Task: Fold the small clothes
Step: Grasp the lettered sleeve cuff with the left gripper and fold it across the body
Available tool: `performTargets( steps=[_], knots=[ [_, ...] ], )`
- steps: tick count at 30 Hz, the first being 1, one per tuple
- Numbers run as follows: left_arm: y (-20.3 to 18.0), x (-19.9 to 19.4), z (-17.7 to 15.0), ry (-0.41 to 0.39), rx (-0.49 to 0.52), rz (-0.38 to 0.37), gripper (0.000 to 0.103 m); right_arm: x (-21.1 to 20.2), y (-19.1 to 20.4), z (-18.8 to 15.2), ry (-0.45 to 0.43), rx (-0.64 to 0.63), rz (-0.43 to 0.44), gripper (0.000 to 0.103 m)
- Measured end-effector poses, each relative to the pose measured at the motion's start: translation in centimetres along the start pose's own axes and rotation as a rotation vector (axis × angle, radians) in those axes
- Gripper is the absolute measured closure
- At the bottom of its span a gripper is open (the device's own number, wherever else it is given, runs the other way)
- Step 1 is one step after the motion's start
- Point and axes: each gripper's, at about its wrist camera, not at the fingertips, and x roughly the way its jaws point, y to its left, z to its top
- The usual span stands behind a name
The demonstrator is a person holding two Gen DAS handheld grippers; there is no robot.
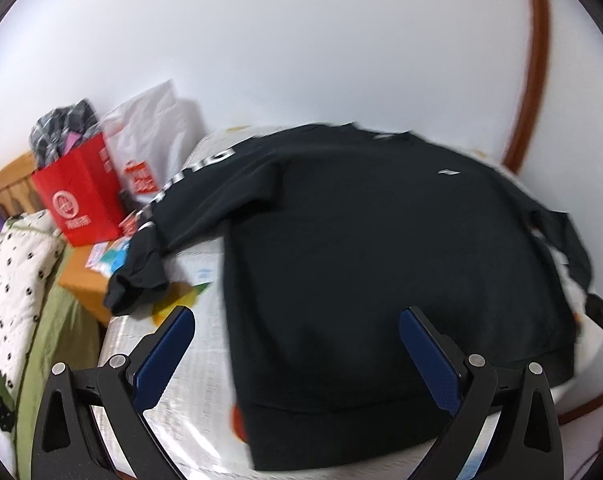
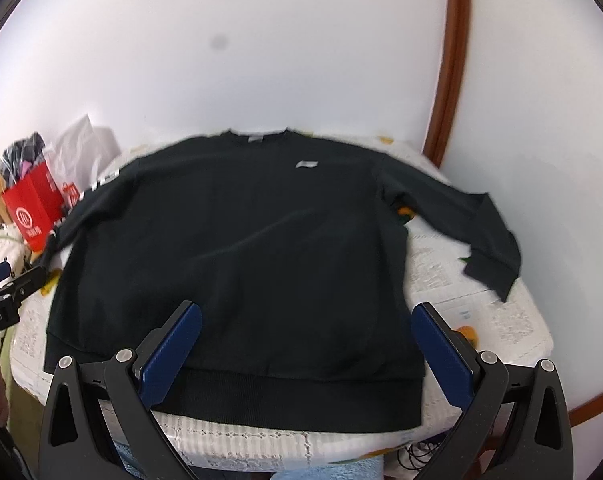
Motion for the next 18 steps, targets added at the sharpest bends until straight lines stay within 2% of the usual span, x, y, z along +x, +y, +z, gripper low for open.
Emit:
performTargets(
  steps=[4, 14, 18],
  knots=[
    [3.6, 2.6, -0.7, 0.014, -0.044, 0.068, 0.001, 3.3, 1.4, -0.3, 0.046, -0.036, 0.027, 0.001],
    [10.2, 6.6, -1.1, -0.020, -0.127, 0.095, 0.001, 8.8, 5.0, -0.4, 0.106, -0.121, 0.050, 0.001],
    [11.7, 8.7, -0.8, 0.005, -0.129, 0.129, 0.001, 10.3, 5.9, -0.1, 0.132, -0.129, 0.055, 0.001]
  ],
)
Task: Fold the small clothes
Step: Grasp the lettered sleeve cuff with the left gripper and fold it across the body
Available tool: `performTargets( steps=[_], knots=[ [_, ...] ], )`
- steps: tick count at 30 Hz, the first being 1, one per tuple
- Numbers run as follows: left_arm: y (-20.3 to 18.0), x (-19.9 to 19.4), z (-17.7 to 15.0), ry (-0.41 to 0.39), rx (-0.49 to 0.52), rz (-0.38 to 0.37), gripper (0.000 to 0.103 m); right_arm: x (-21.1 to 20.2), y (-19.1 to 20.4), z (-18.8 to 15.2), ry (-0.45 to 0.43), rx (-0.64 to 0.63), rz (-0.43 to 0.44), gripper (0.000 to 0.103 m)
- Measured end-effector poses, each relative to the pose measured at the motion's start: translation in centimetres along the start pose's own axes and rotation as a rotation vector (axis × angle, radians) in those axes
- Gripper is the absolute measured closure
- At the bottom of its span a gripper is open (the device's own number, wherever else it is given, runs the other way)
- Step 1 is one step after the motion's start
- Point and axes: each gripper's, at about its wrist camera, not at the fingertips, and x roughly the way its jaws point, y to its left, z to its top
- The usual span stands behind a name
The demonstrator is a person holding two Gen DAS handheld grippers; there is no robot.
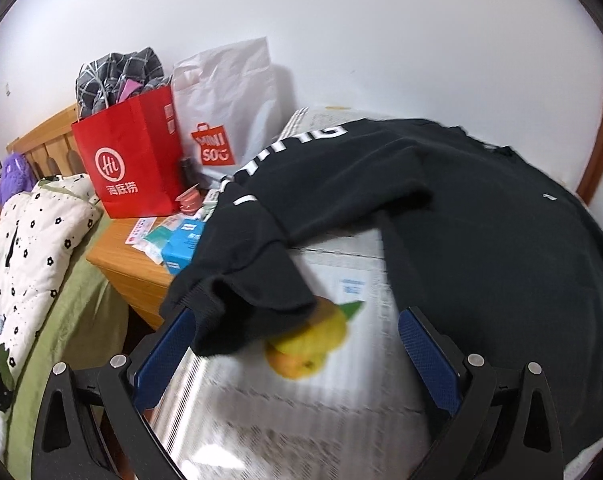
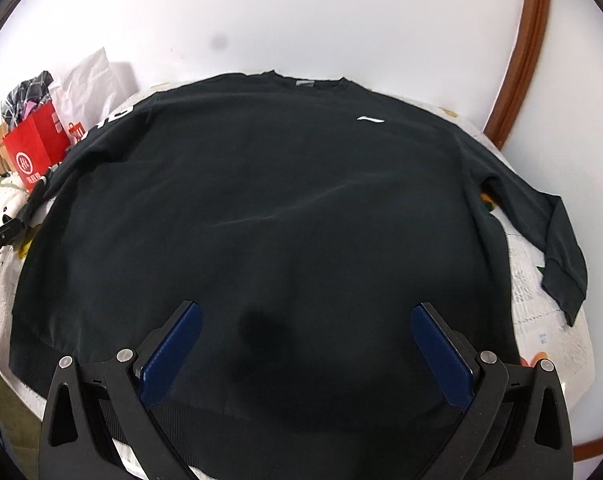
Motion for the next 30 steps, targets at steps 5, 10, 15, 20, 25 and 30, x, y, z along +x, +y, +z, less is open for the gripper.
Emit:
performTargets(
  steps=[5, 10, 15, 20, 25, 30],
  knots=[
    [0.2, 2.7, 0.3, 0.028, 0.045, 0.065, 0.013, 1.7, 0.5, 1.0, 0.028, 0.001, -0.002, 0.001],
    [0.3, 3.5, 0.7, 0.044, 0.040, 0.098, 0.060, 2.7, 0.4, 1.6, 0.046, -0.005, -0.010, 0.001],
    [-0.3, 3.0, 1.7, 0.045, 0.029, 0.041, 0.087, 3.4, -0.2, 2.1, 0.051, 0.004, 0.001, 0.001],
    [-2.1, 1.1, 3.5, 0.012, 0.013, -0.038, 0.087, 3.5, -1.0, 2.1, 0.046, 0.013, 0.015, 0.001],
    [-6.4, -1.3, 6.3, -0.030, 0.046, -0.153, 0.087, 3.0, -3.1, 2.1, 0.027, 0.050, 0.023, 0.001],
    [-12.2, -2.4, 8.7, -0.050, 0.095, -0.268, 0.087, 2.1, -6.1, 2.2, -0.001, 0.100, 0.025, 0.001]
  ],
)
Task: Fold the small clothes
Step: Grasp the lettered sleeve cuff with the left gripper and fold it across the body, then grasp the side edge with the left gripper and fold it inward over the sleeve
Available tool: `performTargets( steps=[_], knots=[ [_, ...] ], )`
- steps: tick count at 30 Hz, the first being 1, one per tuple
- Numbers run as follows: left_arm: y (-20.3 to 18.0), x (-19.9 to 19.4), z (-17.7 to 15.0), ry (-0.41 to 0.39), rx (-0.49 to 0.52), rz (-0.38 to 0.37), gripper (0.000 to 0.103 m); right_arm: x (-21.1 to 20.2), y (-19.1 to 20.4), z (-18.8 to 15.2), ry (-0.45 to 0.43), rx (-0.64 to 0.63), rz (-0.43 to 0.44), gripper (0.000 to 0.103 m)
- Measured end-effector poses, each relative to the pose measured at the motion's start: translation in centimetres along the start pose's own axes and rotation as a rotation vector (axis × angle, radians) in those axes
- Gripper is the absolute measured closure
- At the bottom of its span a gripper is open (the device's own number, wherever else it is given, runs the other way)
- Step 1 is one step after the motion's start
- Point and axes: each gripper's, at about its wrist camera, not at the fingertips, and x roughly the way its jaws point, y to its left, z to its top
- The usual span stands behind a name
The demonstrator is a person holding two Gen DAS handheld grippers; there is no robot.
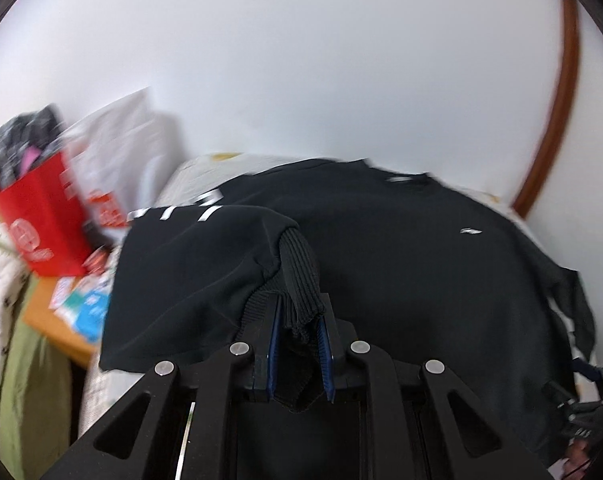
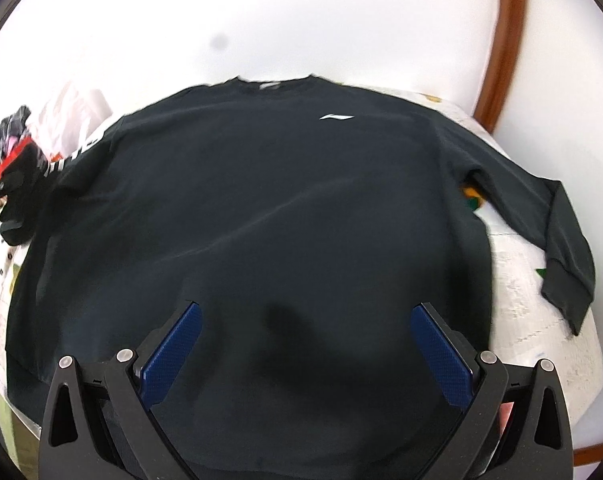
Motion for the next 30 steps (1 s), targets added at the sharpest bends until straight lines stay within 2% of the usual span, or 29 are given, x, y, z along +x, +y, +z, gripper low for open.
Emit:
performTargets(
  steps=[2, 7, 10, 16, 21, 24, 27, 28, 29, 30],
  knots=[
    [-2.4, 0.3, 0.9, -0.016, 0.025, -0.033, 0.087, -0.4, -1.5, 0.1, -0.012, 0.023, 0.000, 0.001],
    [-8.6, 2.6, 2.8, 0.005, 0.087, -0.133, 0.087, -0.9, -4.9, 0.0, -0.031, 0.079, -0.020, 0.001],
    [-12.6, 4.3, 3.1, 0.016, 0.130, -0.173, 0.087, -1.3, -6.5, -0.7, -0.032, 0.106, 0.001, 0.001],
    [-17.6, 6.9, 3.1, 0.061, 0.162, -0.259, 0.087, -1.2, -8.3, -1.9, -0.017, 0.111, -0.029, 0.001],
    [-19.8, 7.4, 2.9, 0.091, 0.191, -0.286, 0.084, -0.9, -8.9, -2.5, -0.001, 0.111, -0.047, 0.001],
    [-19.4, 6.7, 2.9, 0.091, 0.189, -0.317, 0.076, -0.7, -8.6, -2.3, 0.001, 0.109, -0.045, 0.001],
    [-17.9, 5.1, 2.9, 0.053, 0.202, -0.278, 0.057, -0.5, -7.6, -1.7, -0.001, 0.099, -0.021, 0.001],
    [-17.1, 4.6, 2.8, 0.034, 0.200, -0.264, 0.044, -0.4, -7.1, -1.4, -0.004, 0.092, -0.009, 0.001],
    [-16.3, 4.1, 2.8, 0.018, 0.196, -0.253, 0.039, -0.4, -6.6, -1.0, -0.008, 0.084, 0.003, 0.001],
    [-15.0, 3.4, 2.7, 0.004, 0.188, -0.240, 0.039, -0.4, -5.9, -0.6, -0.013, 0.073, 0.017, 0.001]
  ],
)
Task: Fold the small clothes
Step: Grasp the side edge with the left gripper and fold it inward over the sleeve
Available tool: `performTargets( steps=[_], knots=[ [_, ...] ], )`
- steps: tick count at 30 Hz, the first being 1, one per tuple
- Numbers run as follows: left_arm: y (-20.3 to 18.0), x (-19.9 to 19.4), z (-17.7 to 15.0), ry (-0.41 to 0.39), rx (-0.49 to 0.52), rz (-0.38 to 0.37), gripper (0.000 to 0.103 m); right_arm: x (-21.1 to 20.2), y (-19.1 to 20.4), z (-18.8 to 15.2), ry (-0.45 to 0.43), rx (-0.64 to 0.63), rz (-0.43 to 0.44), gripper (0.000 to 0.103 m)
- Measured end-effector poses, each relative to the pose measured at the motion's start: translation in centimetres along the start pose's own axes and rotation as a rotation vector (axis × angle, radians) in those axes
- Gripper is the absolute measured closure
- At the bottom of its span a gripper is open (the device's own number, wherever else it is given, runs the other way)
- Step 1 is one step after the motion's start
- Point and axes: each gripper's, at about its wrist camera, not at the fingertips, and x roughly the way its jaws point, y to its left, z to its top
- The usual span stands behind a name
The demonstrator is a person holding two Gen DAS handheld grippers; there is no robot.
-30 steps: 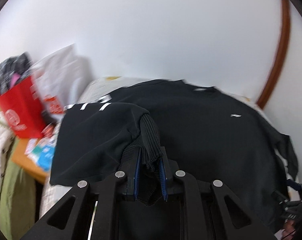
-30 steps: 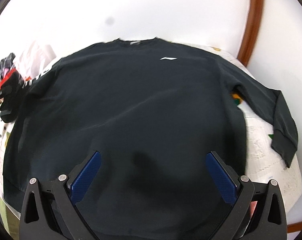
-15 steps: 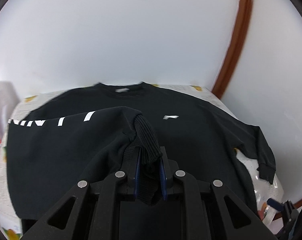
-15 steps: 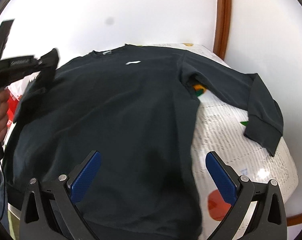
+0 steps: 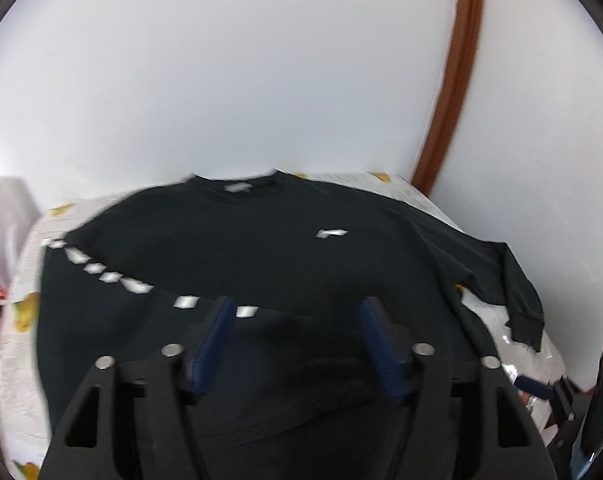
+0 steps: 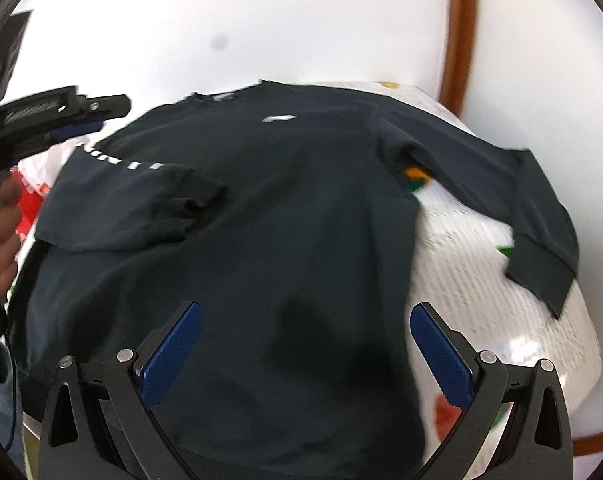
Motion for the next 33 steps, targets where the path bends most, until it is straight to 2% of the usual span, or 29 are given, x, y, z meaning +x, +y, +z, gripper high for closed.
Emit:
performTargets(
  steps=[5, 10, 13, 16, 19, 22, 23, 24, 25, 26, 27, 28, 30, 33],
  knots=[
    [6.9, -3.7, -3.0, 0.008, -0.066, 0.104, 0.038, 1.0, 4.1, 2.4, -0.013, -0.079, 0.053, 0.001],
    [14.1, -5.7, -7.9, 0.080, -0.131, 0.255, 0.038, 4.1, 7.6, 5.0, 0.007, -0.109, 0.084, 0.001],
    [16.9, -5.7, -10.5, 0.136, -0.152, 0.277, 0.038, 6.8, 9.2, 6.2, 0.040, -0.113, 0.101, 0.005],
    [18.4, -4.8, -12.3, 0.181, -0.147, 0.285, 0.038, 9.8, 9.7, 7.3, 0.099, -0.084, 0.074, 0.013],
    [19.1, -3.8, -12.5, 0.190, -0.139, 0.301, 0.038, 12.4, 9.8, 8.4, 0.139, -0.045, 0.051, 0.019],
    [19.4, -2.2, -11.8, 0.190, -0.125, 0.305, 0.038, 14.0, 10.1, 9.1, 0.146, -0.036, 0.064, 0.024],
    [19.4, -1.7, -11.6, 0.193, -0.120, 0.309, 0.039, 14.4, 10.2, 9.4, 0.144, -0.032, 0.065, 0.029],
    [19.4, -1.1, -11.3, 0.189, -0.114, 0.314, 0.042, 14.7, 10.5, 9.7, 0.136, -0.038, 0.058, 0.039],
    [19.4, -0.7, -11.0, 0.180, -0.111, 0.318, 0.054, 14.9, 11.0, 10.1, 0.127, -0.053, 0.042, 0.045],
    [19.5, -0.4, -10.7, 0.175, -0.114, 0.317, 0.071, 15.1, 11.5, 10.5, 0.123, -0.073, 0.039, 0.064],
    [19.7, -0.2, -10.5, 0.174, -0.125, 0.310, 0.079, 15.2, 11.8, 10.8, 0.124, -0.085, 0.054, 0.084],
    [20.1, 0.0, -10.4, 0.176, -0.145, 0.298, 0.095, 15.3, 12.2, 11.3, 0.127, -0.093, 0.091, 0.086],
    [20.8, -0.1, -10.4, 0.169, -0.181, 0.294, 0.094, 14.9, 12.8, 12.5, 0.103, -0.109, 0.125, 0.086],
    [22.2, -0.6, -10.9, 0.161, -0.238, 0.261, 0.094, 12.7, 12.5, 14.5, -0.008, -0.132, 0.145, 0.087]
  ],
)
